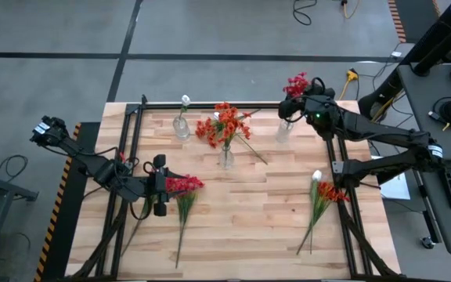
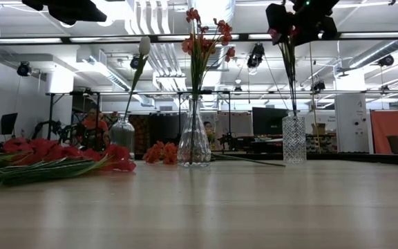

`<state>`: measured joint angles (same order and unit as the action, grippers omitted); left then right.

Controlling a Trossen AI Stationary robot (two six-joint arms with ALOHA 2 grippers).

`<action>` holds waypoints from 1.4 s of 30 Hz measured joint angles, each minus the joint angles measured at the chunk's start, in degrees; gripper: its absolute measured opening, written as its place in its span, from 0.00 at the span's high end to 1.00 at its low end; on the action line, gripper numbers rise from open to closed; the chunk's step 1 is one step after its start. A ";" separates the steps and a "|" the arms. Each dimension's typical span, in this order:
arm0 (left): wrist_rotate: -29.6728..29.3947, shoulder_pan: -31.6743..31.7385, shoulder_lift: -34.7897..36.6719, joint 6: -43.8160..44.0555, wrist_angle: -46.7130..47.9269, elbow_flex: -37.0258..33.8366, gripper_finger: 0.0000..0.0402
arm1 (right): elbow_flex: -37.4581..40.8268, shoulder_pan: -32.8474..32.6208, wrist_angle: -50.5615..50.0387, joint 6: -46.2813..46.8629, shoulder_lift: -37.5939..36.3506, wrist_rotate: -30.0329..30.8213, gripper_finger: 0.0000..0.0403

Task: Sort flowers into vase by color
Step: Put the middle red flowers into the top right transparent vase

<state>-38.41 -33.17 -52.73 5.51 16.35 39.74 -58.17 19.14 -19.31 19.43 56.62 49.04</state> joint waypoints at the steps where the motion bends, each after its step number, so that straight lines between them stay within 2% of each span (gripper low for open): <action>1: 0.00 0.00 0.00 0.01 -0.01 0.01 0.58 | -0.45 0.01 -1.43 0.66 0.00 0.00 0.37; 8: 0.00 0.00 0.00 0.01 0.01 0.01 0.58 | -3.21 0.00 -8.64 3.62 -0.02 -0.46 0.27; 16: 0.00 0.01 0.00 0.60 0.01 -0.01 0.58 | -5.87 0.00 -12.87 5.30 -0.02 -4.20 0.21; 23: 0.00 0.00 -0.01 1.04 0.01 -0.01 0.58 | -7.99 0.02 -18.72 7.62 0.02 -4.07 0.21; 29: 0.00 0.01 -0.02 1.04 0.01 -0.01 0.58 | -8.22 0.02 -19.20 9.42 0.08 -4.00 0.21; 34: 0.00 0.00 -0.01 1.04 0.01 -0.01 0.58 | -8.15 0.02 -19.16 11.03 0.25 -1.04 0.21; 42: -0.07 0.01 -0.01 1.04 -0.04 -0.01 0.58 | -7.53 0.00 -21.38 13.67 3.06 -2.84 0.21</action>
<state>-38.48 -33.16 -52.74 6.55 16.31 39.72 -65.70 19.14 -40.70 33.10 59.68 46.20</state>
